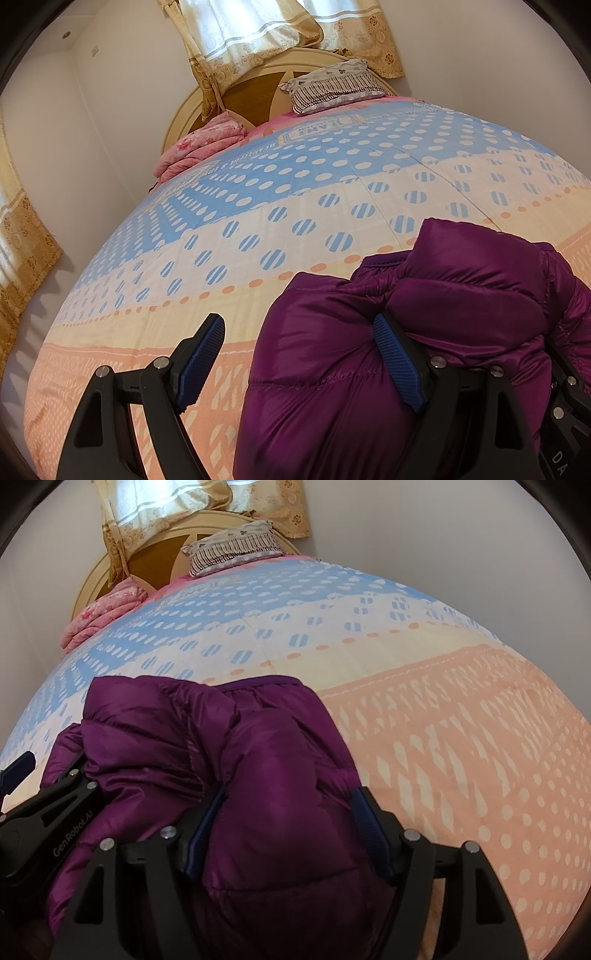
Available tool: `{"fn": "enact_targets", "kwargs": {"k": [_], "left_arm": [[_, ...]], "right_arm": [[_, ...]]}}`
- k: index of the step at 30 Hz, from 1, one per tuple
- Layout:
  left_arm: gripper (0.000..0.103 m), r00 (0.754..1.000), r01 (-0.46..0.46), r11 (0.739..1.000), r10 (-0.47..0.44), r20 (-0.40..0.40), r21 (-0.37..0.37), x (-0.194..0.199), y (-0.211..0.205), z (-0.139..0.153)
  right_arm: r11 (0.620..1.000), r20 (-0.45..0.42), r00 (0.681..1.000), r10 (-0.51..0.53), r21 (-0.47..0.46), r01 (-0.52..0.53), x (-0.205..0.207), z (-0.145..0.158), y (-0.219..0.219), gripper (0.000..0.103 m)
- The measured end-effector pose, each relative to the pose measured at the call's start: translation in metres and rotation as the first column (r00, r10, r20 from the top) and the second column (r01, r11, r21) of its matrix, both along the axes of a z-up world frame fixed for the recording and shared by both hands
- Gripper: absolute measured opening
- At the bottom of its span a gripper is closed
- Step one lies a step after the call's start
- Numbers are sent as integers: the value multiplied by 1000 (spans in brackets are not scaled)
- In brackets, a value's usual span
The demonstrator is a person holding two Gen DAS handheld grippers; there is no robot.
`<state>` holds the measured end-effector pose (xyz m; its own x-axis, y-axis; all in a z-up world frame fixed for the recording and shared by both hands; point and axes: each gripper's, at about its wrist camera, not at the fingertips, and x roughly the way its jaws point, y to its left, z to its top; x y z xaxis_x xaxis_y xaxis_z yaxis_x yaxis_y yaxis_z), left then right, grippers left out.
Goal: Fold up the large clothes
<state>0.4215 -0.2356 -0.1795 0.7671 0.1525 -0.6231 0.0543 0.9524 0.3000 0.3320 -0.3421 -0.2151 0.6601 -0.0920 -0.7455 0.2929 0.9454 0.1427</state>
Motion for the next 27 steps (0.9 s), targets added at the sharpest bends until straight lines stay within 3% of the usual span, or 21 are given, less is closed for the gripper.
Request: {"fn": "enact_targets", "kwargs": {"k": [6, 13, 21, 27], "left_arm": [[84, 999, 31, 999, -31, -27, -15, -6, 4, 8], [84, 992, 124, 986, -127, -20, -116, -57, 34, 32], [94, 979, 111, 938, -159, -124, -329, -53, 66, 3], [94, 969, 151, 912, -213, -125, -381, -52, 62, -3]], "right_arm": [[1000, 3, 1000, 0, 29, 0, 0, -1, -4, 74], [999, 10, 1000, 5, 54, -5, -2, 0, -5, 76], [990, 21, 999, 30, 136, -33, -14, 2, -13, 79], [988, 8, 998, 63, 139, -64, -9, -1, -9, 78]]}}
